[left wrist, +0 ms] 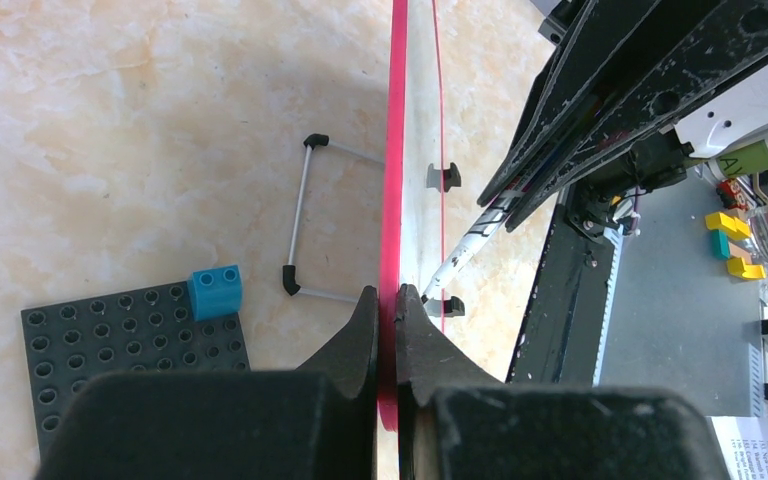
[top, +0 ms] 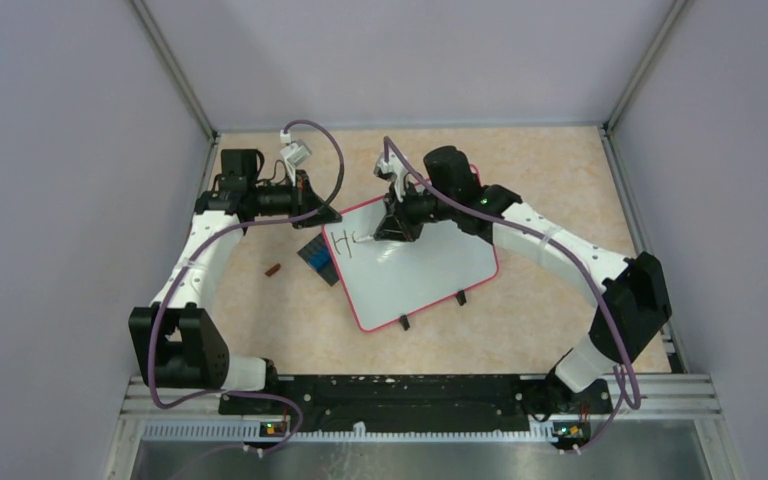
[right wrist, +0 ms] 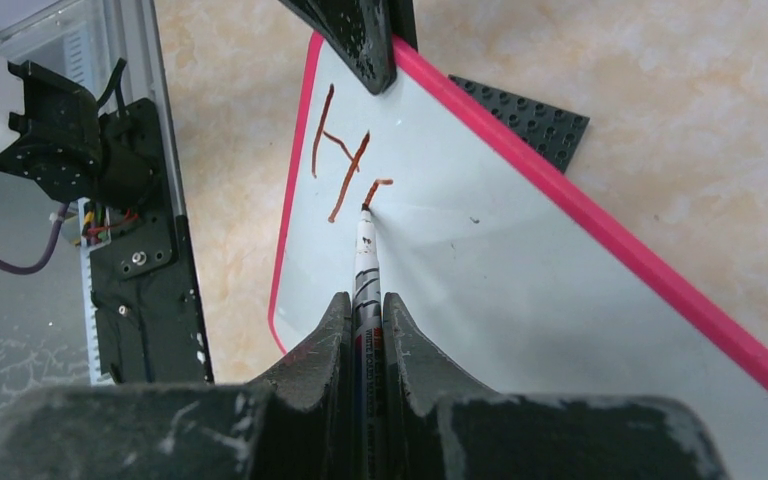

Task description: Write a sentence on the whiteboard

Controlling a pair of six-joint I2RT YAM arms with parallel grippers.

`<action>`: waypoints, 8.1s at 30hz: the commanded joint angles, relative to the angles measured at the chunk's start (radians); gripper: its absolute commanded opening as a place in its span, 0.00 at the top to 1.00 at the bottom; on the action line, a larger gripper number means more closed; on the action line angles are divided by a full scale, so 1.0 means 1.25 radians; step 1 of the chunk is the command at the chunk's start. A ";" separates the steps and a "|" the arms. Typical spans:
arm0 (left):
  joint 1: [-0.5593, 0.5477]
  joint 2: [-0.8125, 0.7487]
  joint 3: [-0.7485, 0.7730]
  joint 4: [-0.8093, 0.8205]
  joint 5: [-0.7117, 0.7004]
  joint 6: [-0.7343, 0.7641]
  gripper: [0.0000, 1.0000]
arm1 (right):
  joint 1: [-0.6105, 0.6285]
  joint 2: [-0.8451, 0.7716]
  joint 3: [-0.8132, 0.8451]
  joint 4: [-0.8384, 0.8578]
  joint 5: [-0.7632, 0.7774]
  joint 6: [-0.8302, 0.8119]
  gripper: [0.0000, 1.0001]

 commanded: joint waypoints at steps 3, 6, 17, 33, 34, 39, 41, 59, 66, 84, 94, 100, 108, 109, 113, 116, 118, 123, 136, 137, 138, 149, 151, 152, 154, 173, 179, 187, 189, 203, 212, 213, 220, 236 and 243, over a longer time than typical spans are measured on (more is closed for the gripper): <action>-0.011 -0.017 -0.015 0.000 -0.010 0.010 1.00 | 0.004 -0.046 -0.023 0.014 0.017 -0.023 1.00; -0.011 -0.017 -0.015 -0.001 -0.009 0.009 1.00 | 0.000 -0.054 -0.025 0.007 0.025 -0.030 1.00; -0.011 -0.016 -0.013 0.000 -0.010 0.007 1.00 | -0.019 -0.055 0.007 -0.019 0.054 -0.049 1.00; -0.011 -0.012 -0.011 0.000 -0.008 0.010 1.00 | -0.017 -0.014 0.067 -0.013 0.056 -0.038 1.00; -0.011 -0.011 -0.011 -0.001 -0.006 0.010 1.00 | -0.016 -0.011 0.068 -0.013 0.054 -0.038 1.00; -0.011 -0.013 -0.011 -0.001 -0.008 0.010 1.00 | -0.005 -0.001 0.071 -0.010 0.053 -0.038 1.00; -0.011 -0.013 -0.012 -0.001 -0.008 0.010 1.00 | -0.001 0.002 0.076 -0.006 0.053 -0.036 1.00; -0.011 -0.017 -0.007 -0.009 -0.017 0.016 1.00 | -0.002 -0.038 0.064 -0.038 0.003 -0.033 1.00; -0.011 -0.020 -0.005 -0.015 -0.004 0.030 1.00 | -0.037 -0.069 0.044 -0.042 -0.013 -0.031 1.00; -0.011 -0.023 -0.005 -0.020 -0.006 0.034 1.00 | -0.036 -0.023 0.038 -0.034 0.019 -0.050 1.00; -0.011 -0.021 -0.008 -0.019 -0.009 0.034 1.00 | -0.037 -0.009 0.035 -0.035 0.013 -0.051 1.00; -0.011 -0.019 -0.008 -0.018 -0.012 0.034 1.00 | -0.036 -0.008 0.036 -0.034 0.026 -0.054 1.00; -0.011 -0.020 -0.007 -0.018 -0.012 0.032 1.00 | -0.036 -0.014 0.019 -0.043 0.036 -0.062 1.00; -0.011 -0.020 -0.007 -0.018 -0.011 0.033 1.00 | -0.037 -0.016 0.013 -0.043 0.038 -0.063 1.00; -0.011 -0.020 -0.007 -0.018 -0.011 0.032 1.00 | -0.037 -0.026 -0.007 -0.043 0.040 -0.066 1.00; -0.011 -0.020 -0.007 -0.018 -0.011 0.031 1.00 | -0.037 -0.032 -0.025 -0.041 0.039 -0.068 1.00; -0.011 -0.020 -0.008 -0.017 -0.011 0.031 1.00 | -0.036 -0.034 -0.038 -0.039 0.032 -0.068 1.00; -0.011 -0.020 -0.009 -0.016 -0.011 0.031 1.00 | -0.020 -0.034 -0.064 -0.031 0.026 -0.066 1.00; -0.011 -0.022 -0.010 -0.014 -0.006 0.027 1.00 | 0.002 -0.051 -0.025 -0.023 -0.026 -0.044 1.00; -0.011 -0.023 -0.010 -0.014 -0.006 0.027 1.00 | -0.002 -0.060 -0.020 -0.019 -0.033 -0.039 1.00; -0.011 -0.025 -0.011 -0.014 -0.005 0.027 1.00 | -0.009 -0.068 -0.016 -0.015 -0.038 -0.033 1.00; -0.011 -0.023 -0.010 -0.014 0.000 0.025 1.00 | -0.051 -0.068 0.015 0.003 -0.034 -0.010 1.00; -0.011 -0.024 -0.009 -0.014 -0.001 0.024 1.00 | -0.051 -0.063 0.018 0.009 -0.032 -0.008 1.00; -0.011 -0.025 -0.009 -0.014 -0.002 0.025 1.00 | -0.051 -0.062 0.019 0.011 -0.032 -0.008 1.00; -0.011 -0.024 -0.008 -0.014 -0.001 0.026 1.00 | -0.051 -0.055 0.025 0.009 -0.033 -0.008 1.00; -0.011 -0.020 -0.007 -0.014 -0.007 0.025 1.00 | -0.051 -0.019 0.031 0.009 -0.009 -0.021 1.00; -0.011 -0.021 -0.008 -0.015 -0.010 0.024 1.00 | -0.059 -0.026 0.021 0.004 0.015 -0.032 1.00; -0.011 -0.020 -0.007 -0.015 -0.014 0.023 1.00 | -0.083 -0.044 -0.005 -0.003 0.017 -0.037 1.00; -0.011 -0.018 -0.008 -0.015 -0.013 0.022 1.00 | -0.086 -0.050 -0.014 -0.005 0.016 -0.040 1.00; -0.011 -0.017 -0.008 -0.016 -0.013 0.022 1.00 | -0.083 -0.057 -0.067 0.006 -0.009 -0.036 1.00; -0.011 -0.021 -0.011 -0.016 -0.014 0.024 1.00 | -0.049 -0.031 -0.061 0.027 -0.008 -0.026 1.00; -0.011 -0.022 -0.011 -0.015 -0.015 0.024 1.00 | -0.048 -0.028 -0.057 0.030 -0.008 -0.025 1.00; -0.011 -0.022 -0.012 -0.015 -0.016 0.025 1.00 | -0.042 -0.027 -0.042 0.022 -0.011 -0.025 1.00; -0.011 -0.027 -0.012 -0.015 -0.013 0.026 1.00 | -0.087 -0.101 -0.068 0.007 -0.049 -0.021 1.00; -0.011 -0.028 -0.015 -0.017 -0.016 0.026 1.00 | -0.086 -0.075 -0.059 0.015 -0.039 -0.022 1.00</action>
